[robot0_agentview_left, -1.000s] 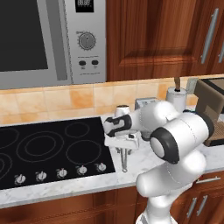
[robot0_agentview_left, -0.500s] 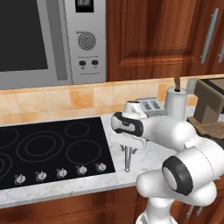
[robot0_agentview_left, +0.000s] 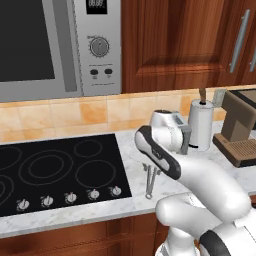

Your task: Pick up the tongs from the counter and place them near the plate next to the oven.

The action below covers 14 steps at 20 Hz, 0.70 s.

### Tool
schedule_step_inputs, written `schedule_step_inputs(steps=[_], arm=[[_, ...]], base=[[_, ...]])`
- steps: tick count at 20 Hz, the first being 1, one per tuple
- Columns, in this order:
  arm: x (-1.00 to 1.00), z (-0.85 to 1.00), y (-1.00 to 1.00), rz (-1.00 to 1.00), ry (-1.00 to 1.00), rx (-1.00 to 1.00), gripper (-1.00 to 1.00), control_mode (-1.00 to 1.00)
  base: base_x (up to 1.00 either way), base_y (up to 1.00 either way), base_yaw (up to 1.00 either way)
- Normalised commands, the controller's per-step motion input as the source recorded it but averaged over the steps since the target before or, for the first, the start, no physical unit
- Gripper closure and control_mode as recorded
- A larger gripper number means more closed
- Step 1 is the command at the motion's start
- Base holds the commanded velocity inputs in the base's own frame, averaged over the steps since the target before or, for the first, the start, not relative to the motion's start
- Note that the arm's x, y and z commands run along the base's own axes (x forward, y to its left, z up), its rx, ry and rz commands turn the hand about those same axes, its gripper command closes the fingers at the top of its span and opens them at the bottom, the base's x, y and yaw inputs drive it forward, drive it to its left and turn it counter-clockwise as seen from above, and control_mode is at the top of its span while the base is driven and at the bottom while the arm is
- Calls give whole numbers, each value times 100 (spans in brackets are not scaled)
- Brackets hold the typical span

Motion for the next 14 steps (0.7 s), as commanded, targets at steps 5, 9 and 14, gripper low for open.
schedule_step_inputs(steps=[5, 9, 14], arm=[[-42, 60, 0, -3, -10, 0, 100, -100], [-37, 54, 0, -4, -8, 0, 100, -100], [-48, 38, -1, -3, -13, 1, 100, -100]], base=[[0, 0, 0], [0, 0, 0], [0, 0, 0]])
